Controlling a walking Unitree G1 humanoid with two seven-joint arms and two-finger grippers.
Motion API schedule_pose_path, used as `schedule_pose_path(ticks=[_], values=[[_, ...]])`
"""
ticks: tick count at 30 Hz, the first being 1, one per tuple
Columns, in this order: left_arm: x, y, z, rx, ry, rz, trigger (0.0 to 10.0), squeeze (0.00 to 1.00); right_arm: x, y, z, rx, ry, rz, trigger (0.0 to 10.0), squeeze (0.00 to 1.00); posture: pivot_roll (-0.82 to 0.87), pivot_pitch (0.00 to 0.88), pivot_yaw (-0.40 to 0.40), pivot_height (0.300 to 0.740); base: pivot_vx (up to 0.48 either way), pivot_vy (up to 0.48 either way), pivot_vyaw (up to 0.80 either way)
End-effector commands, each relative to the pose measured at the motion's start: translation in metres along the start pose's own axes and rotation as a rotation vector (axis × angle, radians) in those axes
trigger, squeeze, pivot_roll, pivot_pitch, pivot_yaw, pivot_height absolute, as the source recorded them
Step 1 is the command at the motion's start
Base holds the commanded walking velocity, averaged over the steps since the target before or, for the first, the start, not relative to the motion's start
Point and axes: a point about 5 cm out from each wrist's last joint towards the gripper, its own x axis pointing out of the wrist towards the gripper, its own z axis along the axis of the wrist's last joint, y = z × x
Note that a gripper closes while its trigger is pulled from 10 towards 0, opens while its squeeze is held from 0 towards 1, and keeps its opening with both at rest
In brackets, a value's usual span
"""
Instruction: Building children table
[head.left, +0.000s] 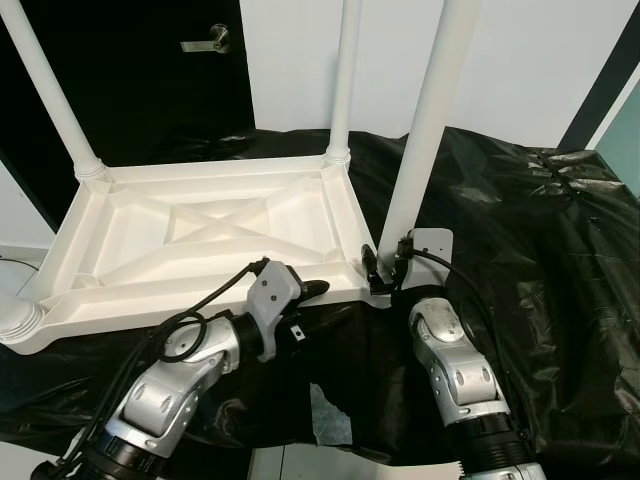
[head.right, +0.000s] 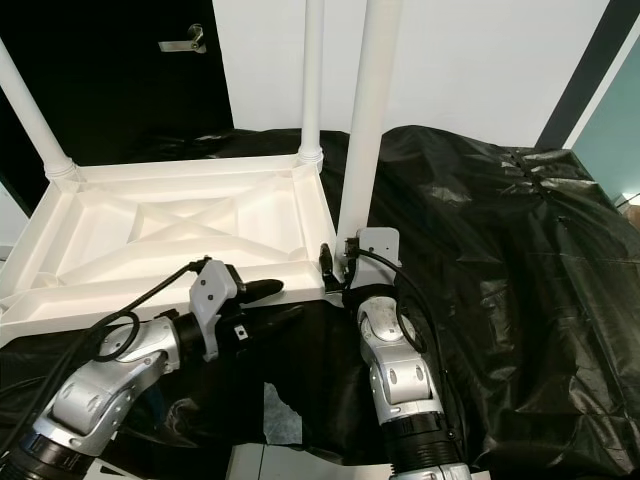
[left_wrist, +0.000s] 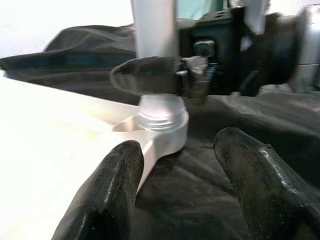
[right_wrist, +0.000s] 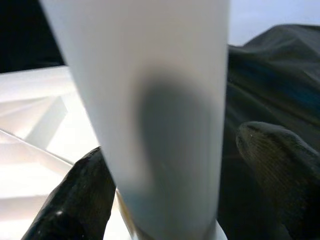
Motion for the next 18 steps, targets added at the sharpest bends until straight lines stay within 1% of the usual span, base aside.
schedule_pose_path(ticks=[1,2,3,5,6,7,8,9,10,11,12,14,16,17,18], values=[[-0.006,-0.001,0.0,0.004,0.013,-0.059,10.0,0.0,-0.01,0.007,-0.01,0.043,0.022,0.019,10.0,0.0,0.04,0.0,-0.052,0.74,0.0,0.0,0.0],[-0.006,-0.001,0.0,0.004,0.013,-0.059,10.0,0.0,-0.01,0.007,-0.01,0.043,0.022,0.019,10.0,0.0,0.04,0.0,-0.052,0.74,0.0,0.0,0.0],[-0.011,0.002,0.0,0.007,0.022,-0.041,10.0,0.0,-0.015,0.003,-0.009,0.036,0.008,0.028,10.0,0.0,0.04,0.0,-0.052,0.74,0.0,0.0,0.0],[-0.011,0.002,0.0,0.007,0.022,-0.041,10.0,0.0,-0.015,0.003,-0.009,0.036,0.008,0.028,10.0,0.0,0.04,0.0,-0.052,0.74,0.0,0.0,0.0],[-0.018,0.006,-0.001,0.012,0.034,-0.018,10.0,0.0,-0.021,-0.004,-0.008,0.006,-0.011,0.038,10.0,0.0,0.04,0.0,-0.05,0.74,0.0,0.0,0.0],[-0.018,0.006,-0.001,0.012,0.034,-0.018,10.0,0.0,-0.021,-0.004,-0.008,0.006,-0.011,0.038,10.0,0.0,0.04,0.0,-0.05,0.74,0.0,0.0,0.0],[-0.027,0.013,-0.002,0.02,0.05,0.014,10.0,0.0,-0.03,-0.013,-0.008,-0.029,-0.03,0.065,10.0,0.0,0.04,0.0,-0.043,0.74,0.0,0.0,0.0],[-0.027,0.013,-0.002,0.02,0.05,0.014,10.0,0.0,-0.03,-0.013,-0.008,-0.029,-0.03,0.065,10.0,0.0,0.04,0.0,-0.043,0.74,0.0,0.0,0.0],[-0.036,0.021,-0.002,0.028,0.069,0.051,10.0,0.0,-0.041,-0.02,-0.008,-0.053,-0.039,0.097,10.0,0.0,0.03,0.0,-0.034,0.74,0.0,0.0,0.0],[-0.036,0.021,-0.002,0.028,0.069,0.051,10.0,0.0,-0.041,-0.02,-0.008,-0.053,-0.039,0.097,10.0,0.0,0.03,0.0,-0.034,0.74,0.0,0.0,0.0],[-0.045,0.029,-0.003,0.035,0.085,0.087,10.0,0.0,-0.051,-0.024,-0.009,-0.068,-0.037,0.13,10.0,0.0,0.03,0.0,-0.031,0.74,0.0,0.0,0.0],[-0.045,0.029,-0.003,0.035,0.085,0.087,10.0,0.0,-0.051,-0.024,-0.009,-0.068,-0.037,0.13,10.0,0.0,0.03,0.0,-0.031,0.74,0.0,0.0,0.0],[-0.059,0.041,-0.003,0.044,0.107,0.149,10.0,0.0,-0.064,-0.025,-0.012,-0.069,-0.01,0.191,10.0,0.0,0.02,0.0,-0.022,0.74,0.0,0.0,0.0],[-0.059,0.041,-0.003,0.044,0.107,0.149,10.0,0.0,-0.064,-0.025,-0.012,-0.069,-0.01,0.191,10.0,0.0,0.02,0.0,-0.022,0.74,0.0,0.0,0.0],[-0.066,0.046,-0.005,0.045,0.12,0.185,10.0,0.0,-0.069,-0.019,-0.016,-0.062,0.017,0.263,10.0,0.0,0.02,0.0,-0.019,0.74,0.0,0.0,0.0]])
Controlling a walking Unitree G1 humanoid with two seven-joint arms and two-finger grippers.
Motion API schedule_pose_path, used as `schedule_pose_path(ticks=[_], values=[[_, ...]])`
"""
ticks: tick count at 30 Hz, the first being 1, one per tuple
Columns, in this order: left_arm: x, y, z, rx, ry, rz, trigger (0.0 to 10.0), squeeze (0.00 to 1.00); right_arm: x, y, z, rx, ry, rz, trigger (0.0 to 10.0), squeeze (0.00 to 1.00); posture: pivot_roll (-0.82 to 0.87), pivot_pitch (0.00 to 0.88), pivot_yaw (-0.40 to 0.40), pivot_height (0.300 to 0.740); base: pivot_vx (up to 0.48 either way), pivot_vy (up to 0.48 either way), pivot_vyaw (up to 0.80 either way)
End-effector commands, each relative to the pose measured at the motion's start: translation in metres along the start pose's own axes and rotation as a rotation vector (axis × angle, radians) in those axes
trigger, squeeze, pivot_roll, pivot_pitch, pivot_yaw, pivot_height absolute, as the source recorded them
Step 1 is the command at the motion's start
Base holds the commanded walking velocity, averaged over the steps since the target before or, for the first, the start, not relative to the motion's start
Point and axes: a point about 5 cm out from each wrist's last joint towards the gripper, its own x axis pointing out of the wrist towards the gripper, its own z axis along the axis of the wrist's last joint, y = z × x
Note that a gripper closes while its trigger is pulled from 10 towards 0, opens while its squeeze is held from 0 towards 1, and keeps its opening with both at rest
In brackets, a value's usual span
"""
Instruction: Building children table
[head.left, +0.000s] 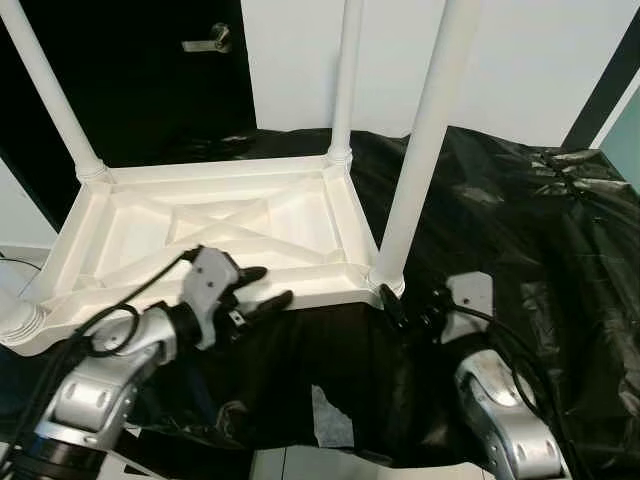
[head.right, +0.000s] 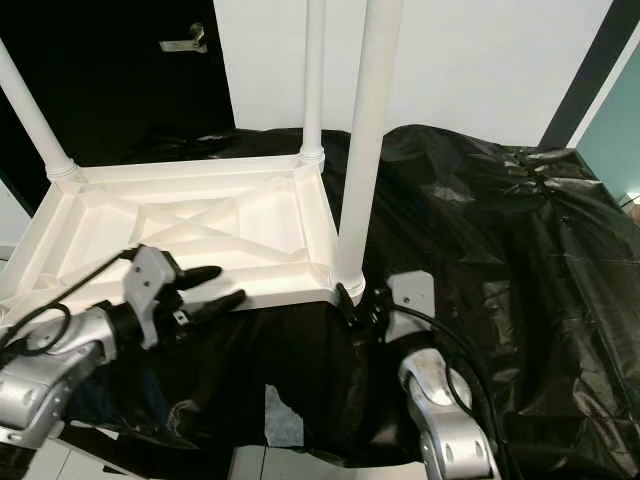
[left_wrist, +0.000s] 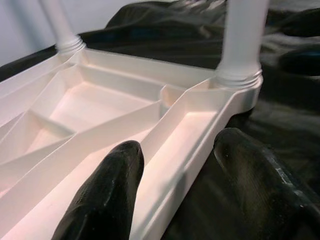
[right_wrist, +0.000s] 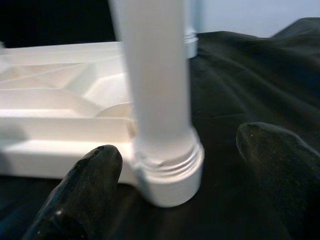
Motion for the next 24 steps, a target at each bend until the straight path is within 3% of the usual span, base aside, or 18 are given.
schedule_pose_path(ticks=[1,4,10,11,18,24], values=[[-0.006,0.004,-0.003,-0.003,0.01,0.004,10.0,0.0,-0.001,0.006,-0.001,0.017,0.009,0.052,10.0,0.0,0.02,0.0,-0.019,0.74,0.0,0.0,0.0],[-0.019,0.016,-0.011,0.002,0.044,0.094,10.0,0.0,0.001,0.03,-0.004,0.033,0.038,0.258,10.0,0.0,0.03,0.0,-0.018,0.74,0.0,0.0,0.0],[-0.026,0.021,-0.016,-0.012,0.043,0.169,10.0,0.0,0.011,0.042,0.0,0.043,0.016,0.352,10.0,0.0,0.05,0.0,-0.024,0.74,0.0,0.0,0.0],[-0.032,0.024,-0.018,-0.016,0.041,0.218,10.0,0.0,0.022,0.046,0.004,0.048,-0.009,0.389,10.0,0.0,0.06,0.0,-0.033,0.74,0.0,0.0,0.0],[-0.047,0.037,-0.024,0.003,0.054,0.357,10.0,0.0,0.056,0.044,0.016,0.03,-0.065,0.375,10.0,0.0,0.08,0.0,-0.05,0.74,0.0,0.0,0.0],[-0.059,0.043,-0.03,0.013,0.081,0.408,10.0,0.0,0.08,0.042,0.026,0.059,-0.106,0.33,10.0,0.0,0.08,0.0,-0.054,0.74,0.0,0.0,0.0]])
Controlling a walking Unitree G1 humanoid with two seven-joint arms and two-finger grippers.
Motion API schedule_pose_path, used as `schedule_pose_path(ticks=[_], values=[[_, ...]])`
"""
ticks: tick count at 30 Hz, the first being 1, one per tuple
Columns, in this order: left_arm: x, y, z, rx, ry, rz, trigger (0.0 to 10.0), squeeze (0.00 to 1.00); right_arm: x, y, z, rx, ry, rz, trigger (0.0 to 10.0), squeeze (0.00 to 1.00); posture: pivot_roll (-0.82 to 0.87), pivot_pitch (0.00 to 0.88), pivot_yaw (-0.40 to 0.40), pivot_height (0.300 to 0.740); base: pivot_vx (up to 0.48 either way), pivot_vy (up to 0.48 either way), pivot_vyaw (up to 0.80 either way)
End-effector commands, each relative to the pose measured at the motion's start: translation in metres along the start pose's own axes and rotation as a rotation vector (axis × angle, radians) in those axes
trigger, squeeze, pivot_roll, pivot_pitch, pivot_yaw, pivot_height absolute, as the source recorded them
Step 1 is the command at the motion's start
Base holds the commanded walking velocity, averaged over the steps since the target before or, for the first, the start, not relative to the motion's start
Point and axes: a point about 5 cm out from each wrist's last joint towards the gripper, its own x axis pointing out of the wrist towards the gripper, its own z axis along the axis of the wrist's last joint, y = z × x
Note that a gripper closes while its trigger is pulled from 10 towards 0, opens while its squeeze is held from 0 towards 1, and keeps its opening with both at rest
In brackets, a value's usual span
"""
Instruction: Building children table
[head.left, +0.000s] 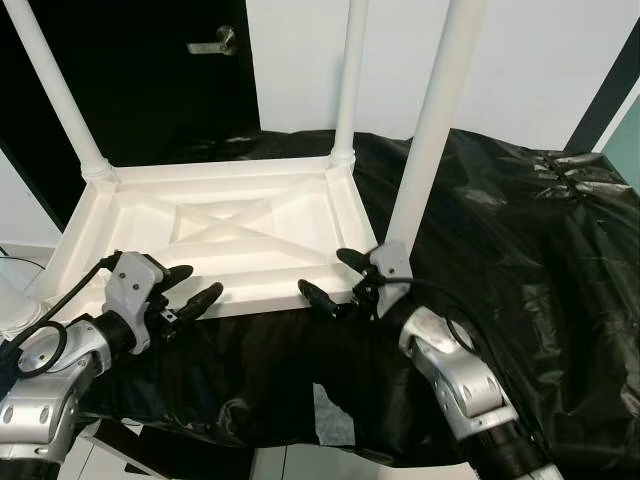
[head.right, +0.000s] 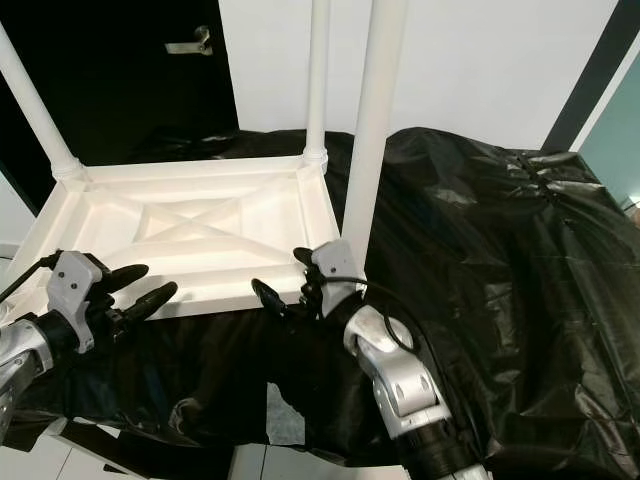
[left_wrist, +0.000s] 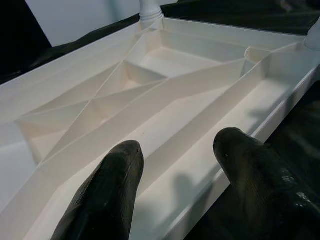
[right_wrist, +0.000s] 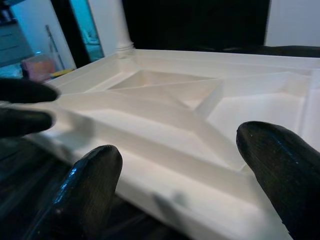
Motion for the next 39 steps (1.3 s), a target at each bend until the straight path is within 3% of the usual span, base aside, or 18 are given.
schedule_pose_path(ticks=[1,9,12,15,17,22,25,30,33,35,39], values=[[-0.008,0.013,-0.005,0.013,0.021,0.171,10.0,0.0,0.008,-0.005,0.005,0.014,-0.037,-0.044,10.0,0.0,0.08,0.0,-0.051,0.74,0.0,0.0,0.0],[-0.017,0.016,-0.012,0.021,0.047,0.194,10.0,0.0,0.017,-0.015,0.008,0.019,-0.075,-0.158,10.0,0.0,0.08,0.0,-0.046,0.74,0.0,0.0,0.0],[-0.022,0.017,-0.015,0.03,0.071,0.188,10.0,0.0,0.017,-0.025,0.011,0.014,-0.098,-0.252,10.0,0.0,0.08,0.0,-0.043,0.74,0.0,0.0,0.0],[-0.026,0.02,-0.017,0.042,0.087,0.181,10.0,0.0,0.014,-0.037,0.012,0.004,-0.118,-0.35,10.0,0.0,0.07,0.0,-0.035,0.74,0.0,0.0,0.0],[-0.031,0.028,-0.018,0.064,0.113,0.185,10.0,0.0,0.004,-0.06,0.013,-0.006,-0.134,-0.485,10.0,0.0,0.07,0.0,-0.03,0.74,0.0,0.0,0.0],[-0.033,0.03,-0.019,0.07,0.121,0.184,10.0,0.0,0.0,-0.068,0.012,-0.008,-0.139,-0.532,10.0,0.0,0.07,0.0,-0.026,0.74,0.0,0.0,0.0],[-0.034,0.031,-0.02,0.083,0.131,0.171,10.0,0.0,-0.013,-0.087,0.012,-0.035,-0.137,-0.623,10.0,0.0,0.06,0.0,-0.019,0.74,0.0,0.0,0.0],[-0.024,0.027,-0.016,0.096,0.112,0.131,10.0,0.0,-0.042,-0.12,0.011,-0.097,-0.124,-0.774,10.0,0.0,0.05,0.0,-0.007,0.74,0.0,0.0,0.0],[-0.02,0.026,-0.014,0.096,0.1,0.118,10.0,0.0,-0.049,-0.127,0.011,-0.107,-0.123,-0.81,10.0,0.0,0.05,0.0,-0.003,0.74,0.0,0.0,0.0],[-0.008,0.02,-0.011,0.095,0.075,0.08,10.0,0.0,-0.064,-0.139,0.012,-0.13,-0.124,-0.876,10.0,0.0,0.05,0.0,0.002,0.74,0.0,0.0,0.0],[0.006,0.014,-0.007,0.102,0.047,0.032,10.0,0.0,-0.076,-0.147,0.013,-0.15,-0.123,-0.927,10.0,0.0,0.04,0.0,0.007,0.74,0.0,0.0,0.0]])
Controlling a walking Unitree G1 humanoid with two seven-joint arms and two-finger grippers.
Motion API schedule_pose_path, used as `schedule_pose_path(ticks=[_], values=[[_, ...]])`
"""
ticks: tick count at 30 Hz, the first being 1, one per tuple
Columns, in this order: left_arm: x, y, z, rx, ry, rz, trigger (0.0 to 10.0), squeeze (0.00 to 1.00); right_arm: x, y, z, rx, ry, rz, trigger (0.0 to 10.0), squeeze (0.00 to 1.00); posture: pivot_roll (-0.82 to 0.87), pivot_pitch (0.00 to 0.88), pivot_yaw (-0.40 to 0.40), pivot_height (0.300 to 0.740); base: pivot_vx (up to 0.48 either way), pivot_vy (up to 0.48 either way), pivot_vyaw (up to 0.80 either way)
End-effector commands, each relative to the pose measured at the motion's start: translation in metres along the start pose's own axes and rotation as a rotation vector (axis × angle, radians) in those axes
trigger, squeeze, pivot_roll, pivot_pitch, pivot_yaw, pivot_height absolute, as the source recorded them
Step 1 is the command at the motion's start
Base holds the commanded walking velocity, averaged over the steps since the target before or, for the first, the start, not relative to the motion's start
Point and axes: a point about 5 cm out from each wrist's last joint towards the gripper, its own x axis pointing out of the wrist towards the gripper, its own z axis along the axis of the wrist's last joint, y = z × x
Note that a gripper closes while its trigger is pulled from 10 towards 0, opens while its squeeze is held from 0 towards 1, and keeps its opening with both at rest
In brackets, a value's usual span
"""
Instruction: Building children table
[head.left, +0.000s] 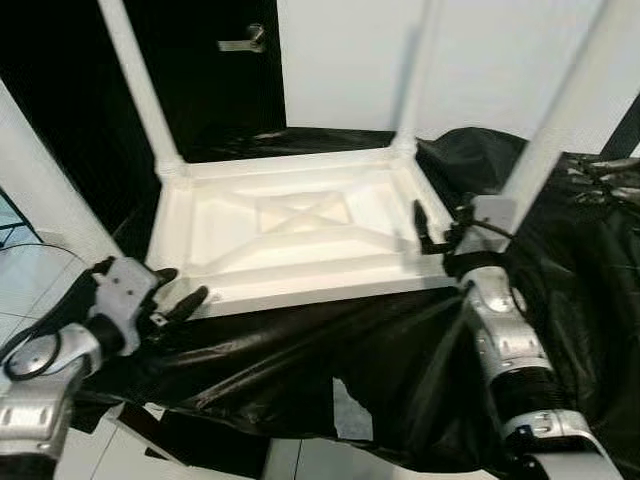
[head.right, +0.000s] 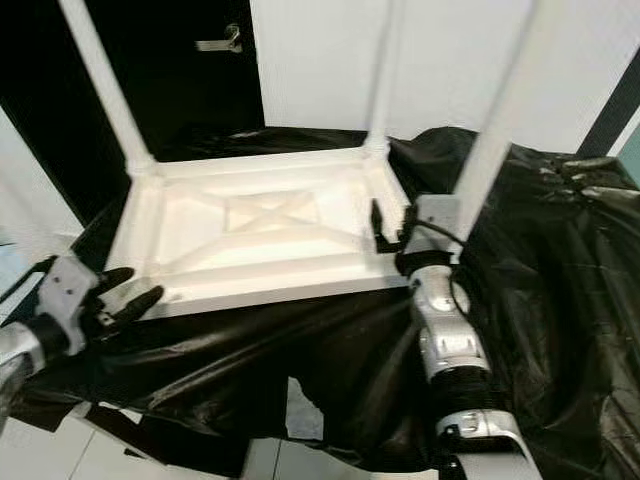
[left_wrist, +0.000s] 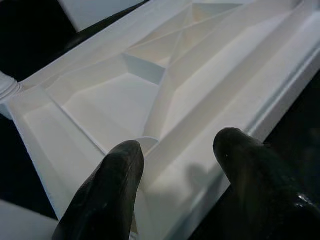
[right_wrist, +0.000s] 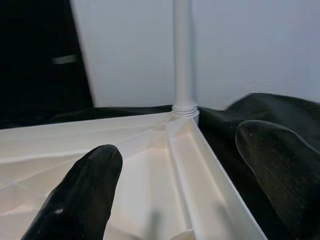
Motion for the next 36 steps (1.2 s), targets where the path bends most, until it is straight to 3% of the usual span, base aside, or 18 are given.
schedule_pose_path(ticks=[1,2,5,6,7,8,15,18,25,28,31,36], values=[[-0.003,0.008,-0.003,0.006,0.026,0.044,10.0,0.0,-0.007,-0.041,-0.003,-0.016,0.005,-0.191,10.0,0.0,0.04,0.0,0.007,0.74,0.0,0.0,0.0],[-0.003,0.008,-0.003,0.006,0.026,0.044,10.0,0.0,-0.007,-0.041,-0.003,-0.016,0.005,-0.191,10.0,0.0,0.04,0.0,0.007,0.74,0.0,0.0,0.0],[0.028,-0.006,0.015,0.023,-0.057,-0.043,10.0,0.0,-0.011,-0.05,-0.005,-0.034,0.005,-0.228,10.0,0.0,0.03,0.0,0.013,0.74,0.0,0.0,0.0],[0.028,-0.006,0.015,0.023,-0.057,-0.043,10.0,0.0,-0.011,-0.05,-0.005,-0.034,0.005,-0.228,10.0,0.0,0.03,0.0,0.013,0.74,0.0,0.0,0.0],[0.044,-0.016,0.026,0.027,-0.102,-0.095,10.0,0.0,-0.013,-0.05,-0.006,-0.033,0.006,-0.233,10.0,0.0,0.02,0.0,0.019,0.74,0.0,0.0,0.0],[0.047,-0.019,0.028,0.026,-0.112,-0.109,10.0,0.0,-0.013,-0.05,-0.006,-0.036,0.005,-0.234,10.0,0.0,0.01,0.0,0.023,0.74,0.0,0.0,0.0],[0.048,-0.027,0.034,0.005,-0.144,-0.155,10.0,0.0,-0.011,-0.041,-0.007,-0.031,0.011,-0.181,10.0,0.0,0.0,0.0,0.031,0.74,0.0,0.0,0.0],[0.036,-0.031,0.033,-0.032,-0.156,-0.19,10.0,0.0,-0.009,-0.029,-0.009,-0.021,0.023,-0.11,10.0,0.0,0.02,0.0,0.02,0.74,0.0,0.0,0.0],[-0.015,-0.053,0.025,-0.169,-0.137,-0.302,10.0,0.0,-0.003,-0.006,-0.016,-0.008,0.057,-0.007,10.0,0.0,0.08,0.0,-0.033,0.74,0.0,0.0,0.0],[-0.021,-0.057,0.022,-0.178,-0.125,-0.309,10.0,0.0,-0.001,-0.005,-0.016,-0.006,0.057,0.002,10.0,0.0,0.09,0.0,-0.042,0.74,0.0,0.0,0.0],[-0.043,-0.062,0.015,-0.213,-0.084,-0.293,10.0,0.0,0.003,0.002,-0.016,-0.005,0.065,0.051,10.0,0.0,0.12,0.0,-0.069,0.74,0.0,0.0,0.0],[-0.056,-0.062,0.01,-0.243,-0.054,-0.276,10.0,0.0,0.004,0.008,-0.017,-0.007,0.075,0.091,10.0,0.0,0.14,0.0,-0.092,0.74,0.0,0.0,0.0]])
